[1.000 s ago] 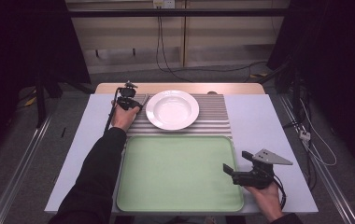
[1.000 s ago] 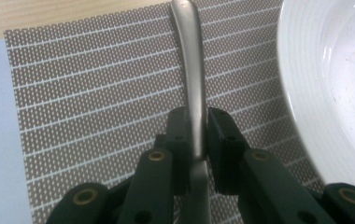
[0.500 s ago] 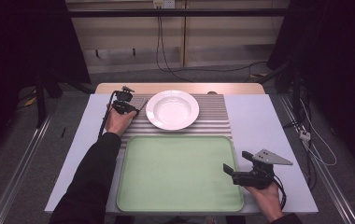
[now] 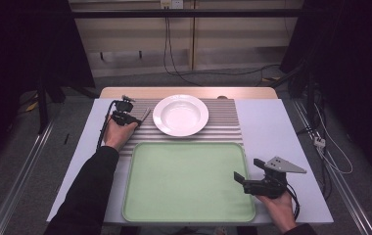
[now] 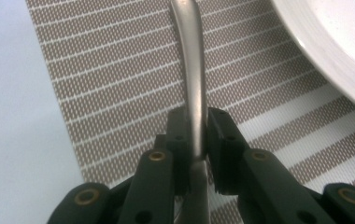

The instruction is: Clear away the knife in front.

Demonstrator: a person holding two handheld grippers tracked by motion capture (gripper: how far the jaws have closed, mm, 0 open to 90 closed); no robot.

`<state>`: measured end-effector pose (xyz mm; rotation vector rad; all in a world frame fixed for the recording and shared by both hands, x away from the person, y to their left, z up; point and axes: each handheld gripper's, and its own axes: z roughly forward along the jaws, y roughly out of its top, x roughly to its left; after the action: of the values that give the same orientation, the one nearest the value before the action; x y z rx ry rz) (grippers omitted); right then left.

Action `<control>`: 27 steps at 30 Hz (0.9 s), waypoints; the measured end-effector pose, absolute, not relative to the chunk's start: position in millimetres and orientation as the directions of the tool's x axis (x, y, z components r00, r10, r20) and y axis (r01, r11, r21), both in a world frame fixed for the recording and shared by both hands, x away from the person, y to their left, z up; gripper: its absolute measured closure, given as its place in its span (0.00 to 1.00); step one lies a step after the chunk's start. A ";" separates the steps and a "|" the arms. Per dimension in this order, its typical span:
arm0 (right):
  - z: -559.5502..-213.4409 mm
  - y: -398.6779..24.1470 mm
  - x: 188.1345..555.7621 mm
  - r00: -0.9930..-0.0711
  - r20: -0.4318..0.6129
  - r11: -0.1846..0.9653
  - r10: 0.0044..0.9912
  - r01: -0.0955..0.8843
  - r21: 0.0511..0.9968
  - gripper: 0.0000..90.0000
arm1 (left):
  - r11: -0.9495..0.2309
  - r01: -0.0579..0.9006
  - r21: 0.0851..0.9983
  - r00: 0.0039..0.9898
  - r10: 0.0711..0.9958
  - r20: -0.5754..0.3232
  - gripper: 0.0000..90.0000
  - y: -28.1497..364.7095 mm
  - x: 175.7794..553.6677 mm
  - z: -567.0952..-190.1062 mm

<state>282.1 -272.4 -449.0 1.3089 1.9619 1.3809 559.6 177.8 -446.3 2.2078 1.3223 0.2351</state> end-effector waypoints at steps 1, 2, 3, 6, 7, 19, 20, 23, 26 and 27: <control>-449.0 -272.2 282.3 -0.478 0.179 0.071 0.860 0.459 0.886 0.06 | -0.368 0.759 0.537 0.503 0.855 -0.124 0.89 178.6 558.5 -446.1; -448.9 -272.0 282.3 -0.478 0.178 0.072 0.860 0.459 0.885 0.06 | -0.368 0.759 0.537 0.503 0.855 -0.124 0.89 178.6 558.5 -446.1; -448.8 -271.7 282.3 -0.479 0.177 0.074 0.860 0.459 0.886 0.06 | -0.368 0.761 0.534 0.503 0.854 -0.128 0.89 180.2 555.7 -445.7; -448.8 -271.0 282.1 -0.480 0.177 0.074 0.859 0.459 0.885 0.06 | -0.372 0.762 0.530 0.507 0.852 -0.131 0.89 182.3 550.9 -445.3; -448.8 -271.2 282.2 -0.479 0.177 0.074 0.860 0.459 0.885 0.06 | -0.372 0.762 0.530 0.507 0.852 -0.131 0.89 182.3 550.9 -445.3; -448.8 -270.1 283.1 -0.483 0.174 0.080 0.858 0.460 0.884 0.06 | -0.382 0.763 0.521 0.513 0.849 -0.130 0.87 181.6 548.2 -444.2; -448.8 -270.1 283.1 -0.483 0.174 0.080 0.858 0.460 0.884 0.06 | -0.378 0.764 0.523 0.511 0.850 -0.131 0.87 180.8 549.2 -444.6; -448.9 -270.5 283.1 -0.481 0.175 0.078 0.859 0.461 0.884 0.06 | -0.391 0.758 0.523 0.517 0.848 -0.115 0.87 178.4 552.1 -444.5; -448.9 -270.4 283.1 -0.482 0.175 0.079 0.858 0.460 0.884 0.06 | -0.388 0.761 0.520 0.514 0.850 -0.119 0.88 177.8 552.9 -444.5; -448.9 -270.3 283.1 -0.483 0.175 0.079 0.858 0.461 0.884 0.06 | -0.387 0.762 0.518 0.514 0.849 -0.122 0.88 177.8 553.3 -444.4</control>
<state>283.1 -270.3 -448.9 1.3041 1.9724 1.3759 553.3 177.8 -444.4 2.2396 1.3130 0.2206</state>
